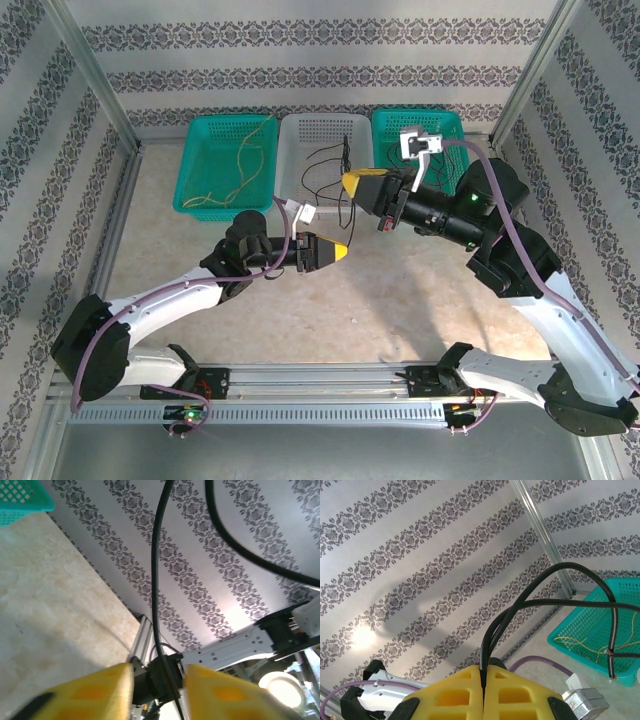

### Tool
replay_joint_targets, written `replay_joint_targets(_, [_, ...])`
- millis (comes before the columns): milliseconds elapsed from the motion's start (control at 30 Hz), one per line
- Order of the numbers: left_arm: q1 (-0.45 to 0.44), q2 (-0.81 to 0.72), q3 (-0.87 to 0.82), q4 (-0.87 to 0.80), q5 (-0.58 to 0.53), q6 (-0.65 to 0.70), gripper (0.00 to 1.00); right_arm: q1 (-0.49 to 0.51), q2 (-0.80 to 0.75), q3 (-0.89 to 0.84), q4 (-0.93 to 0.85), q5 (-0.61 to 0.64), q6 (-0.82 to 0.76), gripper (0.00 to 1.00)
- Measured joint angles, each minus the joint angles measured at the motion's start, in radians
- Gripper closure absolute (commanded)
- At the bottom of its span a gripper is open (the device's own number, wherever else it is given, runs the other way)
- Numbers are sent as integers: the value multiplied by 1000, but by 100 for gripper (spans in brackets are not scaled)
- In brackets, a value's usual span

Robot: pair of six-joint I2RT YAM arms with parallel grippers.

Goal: Untangle the cables

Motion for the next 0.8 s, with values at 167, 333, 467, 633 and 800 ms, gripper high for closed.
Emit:
replay_joint_targets(167, [0,-40,2,-116,-91,79,100,-45,-45,-30,10,0,23,100])
replay_joint_targets(333, [0,-183,14,-361,-372,215,100,-104,-120,-149,26,1,72,95])
replay_joint_targets(467, [0,-288,35,-525,-617,320,100,-132,-183,-316,46,7,140,78])
replay_joint_targets(633, [0,-354,95,-660,-763,452,100,-135,-229,-534,39,48,197,50])
replay_joint_targets(800, [0,-391,203,-732,-808,574,100,-142,-233,-743,-29,113,221,37])
